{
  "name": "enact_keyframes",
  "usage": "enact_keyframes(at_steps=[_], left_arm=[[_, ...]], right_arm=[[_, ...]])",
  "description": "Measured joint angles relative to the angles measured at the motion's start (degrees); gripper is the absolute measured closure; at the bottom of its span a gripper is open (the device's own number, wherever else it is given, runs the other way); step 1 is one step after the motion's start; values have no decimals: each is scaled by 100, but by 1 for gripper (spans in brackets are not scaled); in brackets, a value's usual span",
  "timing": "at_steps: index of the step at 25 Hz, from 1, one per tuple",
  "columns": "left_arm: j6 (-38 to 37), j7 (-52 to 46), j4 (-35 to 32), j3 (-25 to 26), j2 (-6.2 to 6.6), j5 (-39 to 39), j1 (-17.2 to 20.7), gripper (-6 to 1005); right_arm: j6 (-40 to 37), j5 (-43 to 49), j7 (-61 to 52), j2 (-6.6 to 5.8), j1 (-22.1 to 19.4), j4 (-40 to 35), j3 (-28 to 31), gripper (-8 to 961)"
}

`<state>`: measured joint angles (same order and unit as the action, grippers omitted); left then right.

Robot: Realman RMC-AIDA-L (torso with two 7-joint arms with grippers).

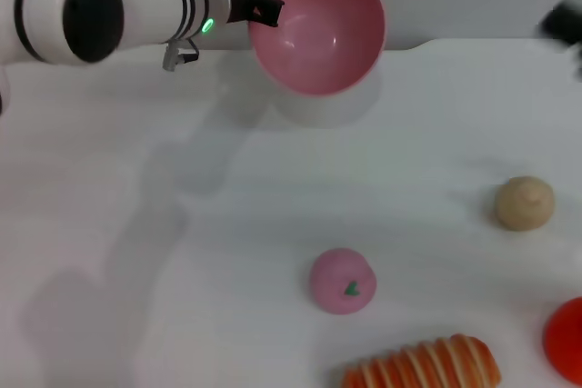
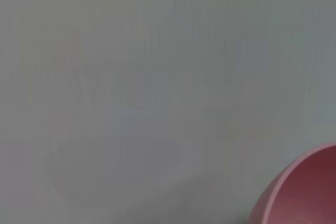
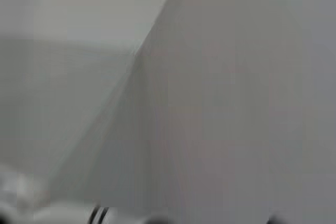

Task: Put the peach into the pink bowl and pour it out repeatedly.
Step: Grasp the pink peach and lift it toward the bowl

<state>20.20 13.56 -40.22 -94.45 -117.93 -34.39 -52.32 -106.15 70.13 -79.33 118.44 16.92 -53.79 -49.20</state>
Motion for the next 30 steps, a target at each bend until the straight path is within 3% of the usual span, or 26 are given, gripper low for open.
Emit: enact_keyframes(at_steps=[7,11,12,14,18,22,30], left_arm=[[1286,2106,130,1314,9,-1289,-180,952],[2345,2920,269,2308,48,-1354,-343,951],[2596,3070,281,2511,61,-1347,-360,951],[2874,3240,288,2758,84,-1336,-365,951],[3161,3346,301,2892,166,-1335,-295,951],[3156,3355,309,2905,193,-1363,-200,951],[3126,3395,295,3059,198,-1363,-98,951]], right_arm=[[90,2044,-1516,14,685,-1136,-238,412],[410,3162,-2465,21,1078,-1533,-843,415],[695,3735,-2892,21,1258,-1600,-1183,418],[857,4034,-3083,23,1345,-1599,-1388,426],[1543,4949,-3583,33,1572,-1467,-2262,441],[2143,5225,-3825,39,1749,-1122,-2952,456],[2987,5387,-4010,40,2106,-266,-3666,486]])
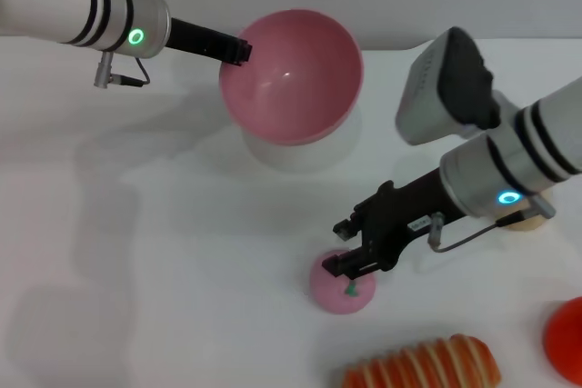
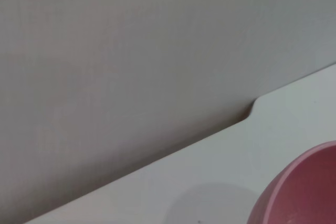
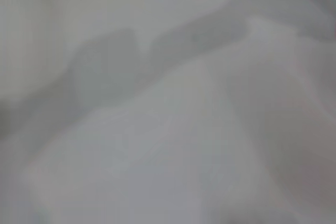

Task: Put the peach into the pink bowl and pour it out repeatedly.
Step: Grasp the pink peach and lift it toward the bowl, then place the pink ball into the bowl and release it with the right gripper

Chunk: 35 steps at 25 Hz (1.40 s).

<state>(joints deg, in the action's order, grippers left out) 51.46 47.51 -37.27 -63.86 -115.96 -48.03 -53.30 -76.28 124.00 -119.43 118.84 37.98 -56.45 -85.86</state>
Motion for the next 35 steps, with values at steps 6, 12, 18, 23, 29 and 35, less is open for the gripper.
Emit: enact_keyframes(at_steps=[6,12,18,23,29,35], left_arm=[[-170,18,-25,58,-43,-20,99,951],[-239,21,-21,59,-58,-22,97,951],[-299,22,-7,59,-58,-26,99,951],[-349,22,3,58,-65,-27,98,951],[-373,22,7,58,-77,-17,111,951],[-384,76,62,30,-105,5,150,951]], right_arm=[[277,28,-183,-4,278,537,-111,508],[268,237,-205,6,402,716,-184,530],[260,275,-168,3,365,605,-259,553],[266,318,-113,1,362,571,-263,660],[-26,296,-54,-12,-36,-422,-133,873],[-338,122,-30,11,-474,-2047,637,918]])
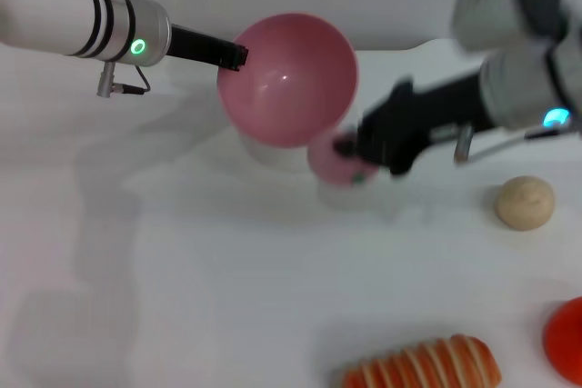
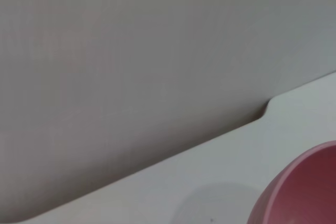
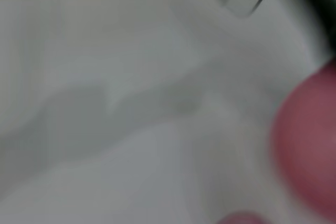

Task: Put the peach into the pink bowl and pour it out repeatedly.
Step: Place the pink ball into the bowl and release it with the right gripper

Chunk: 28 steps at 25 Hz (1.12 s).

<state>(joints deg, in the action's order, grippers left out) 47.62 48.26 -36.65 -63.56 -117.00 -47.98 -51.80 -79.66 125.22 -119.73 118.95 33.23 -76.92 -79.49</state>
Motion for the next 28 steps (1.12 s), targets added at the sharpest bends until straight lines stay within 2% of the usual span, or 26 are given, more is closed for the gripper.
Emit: enact_keyframes(at_steps=[2,8,12,17,26,28], left_arm=[[-1,10,26,-8,-6,2,2,951],[33,13,29,-18,-15,8,38,951],[84,15,23,-20,-26,9,46,951],[162,16,4,-25,-32,10,44,951],[222,20,-24,-46,-40,8,8,951],[223,23,-25,-51,-41,9,7,951]], right_arm=[[-17,-507,101,-12,-3,-383,510,910],[262,-1368,599,-19,-45,-600,989,885],[873,-1475,738,-16,-60,-389,894,869],[1669,-1503,1030,-9,47,326,588,848],[2240,-1515,1233,3,119,672,229,811],[2306,-1519,1236,4,105,674,191,655]])
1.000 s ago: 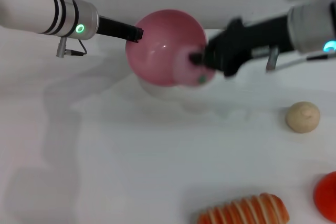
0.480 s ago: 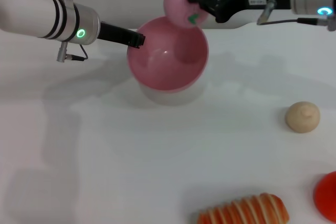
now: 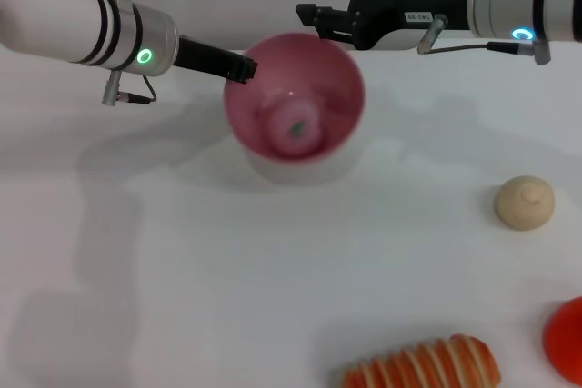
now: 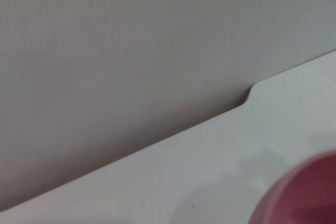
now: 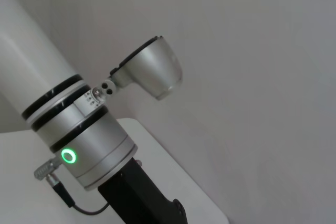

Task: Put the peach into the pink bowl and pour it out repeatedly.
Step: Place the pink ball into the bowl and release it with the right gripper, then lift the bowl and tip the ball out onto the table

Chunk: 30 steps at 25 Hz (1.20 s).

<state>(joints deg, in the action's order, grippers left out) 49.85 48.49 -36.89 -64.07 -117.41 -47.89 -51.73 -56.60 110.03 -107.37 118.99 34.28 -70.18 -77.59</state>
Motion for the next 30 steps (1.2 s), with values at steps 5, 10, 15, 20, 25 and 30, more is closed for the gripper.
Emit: enact_keyframes(at_steps=[5,10,15,20,25,30], left_arm=[[7,1,-3,0,0,-1,-2,951],[-21,49,-27,0,0,-1,23,951],[56,145,-47,-54,-6,-1,54,951],[65,246,-101,-275,-26,-10,126,951],[37,281,-153,-413,-59,-72,148,951],[-267,349,-437,-602,-105,-670,347,951]], right_arm=[[138,-202,6,-1,-71,-1,9,523],[408,-1089,545,-1,-443,-59,56,509],[459,-3729,2616,3,-1149,266,28,510],[-719,-6777,5230,11,-1578,1522,-29,510],[-2615,-8598,7012,-6,-1541,3243,20,509],[-3296,-9593,7936,-23,-1579,4173,428,510]])
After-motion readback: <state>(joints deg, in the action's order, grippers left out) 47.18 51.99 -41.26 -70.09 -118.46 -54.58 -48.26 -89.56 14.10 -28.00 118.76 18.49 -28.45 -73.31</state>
